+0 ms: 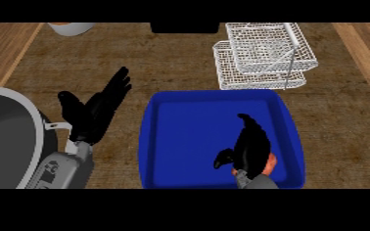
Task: Pick the sweet potato from the tray and place it in the tiered basket
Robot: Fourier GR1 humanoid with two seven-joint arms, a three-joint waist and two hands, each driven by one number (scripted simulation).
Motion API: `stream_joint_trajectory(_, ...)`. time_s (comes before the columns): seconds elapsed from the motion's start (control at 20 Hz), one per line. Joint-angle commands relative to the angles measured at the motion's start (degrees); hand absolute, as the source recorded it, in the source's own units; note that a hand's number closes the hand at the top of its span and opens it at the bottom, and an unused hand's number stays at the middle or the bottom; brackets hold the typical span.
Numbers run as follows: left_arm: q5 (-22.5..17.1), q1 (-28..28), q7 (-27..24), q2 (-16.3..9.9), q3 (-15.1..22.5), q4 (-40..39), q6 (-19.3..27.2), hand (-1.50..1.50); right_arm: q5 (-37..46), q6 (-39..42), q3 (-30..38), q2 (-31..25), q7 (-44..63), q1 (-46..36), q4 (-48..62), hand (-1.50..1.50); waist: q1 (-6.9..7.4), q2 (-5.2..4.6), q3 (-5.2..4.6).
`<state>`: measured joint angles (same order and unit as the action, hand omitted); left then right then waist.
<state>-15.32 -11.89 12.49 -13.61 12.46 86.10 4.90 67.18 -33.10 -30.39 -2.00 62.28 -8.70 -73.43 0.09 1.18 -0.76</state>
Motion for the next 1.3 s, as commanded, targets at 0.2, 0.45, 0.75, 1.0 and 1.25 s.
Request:
stream_joint_trajectory(0.2,1.6,3.0,-3.2,1.2,-0.6,-3.6,-1.2,0.0,1.2,-4.2,-3.9,1.9,8.2,-5.9,8.5,1.5,0.55,-1.32,0.76)
stream_joint_trajectory(0.45,2.7,1.3,-0.9,2.9,0.0,-2.1,0.2,0.0,5.1,-8.5,-4.5,1.9,7.0,-3.5,5.6,1.5,0.07,-1.21,0.76)
stream_joint_trajectory(0.75,0.4,1.7,-0.6,0.0,-3.8,-2.6,-2.2,0.0,-12.2,1.0,-0.9,-13.8,-12.0,4.1,-8.3,1.5,-0.56,-1.22,0.77)
stream_joint_trajectory(1.0,1.0,2.4,0.0,-0.3,-3.3,-0.1,-1.5,0.0,-28.0,12.8,2.9,-30.9,-24.5,7.4,-16.4,1.5,-1.16,-0.94,0.78)
stream_joint_trajectory(1.25,2.0,4.6,-0.4,0.8,-2.9,0.1,0.1,0.0,-44.6,17.1,15.6,-40.0,-30.2,11.1,-31.7,1.5,-2.64,-0.52,0.7)
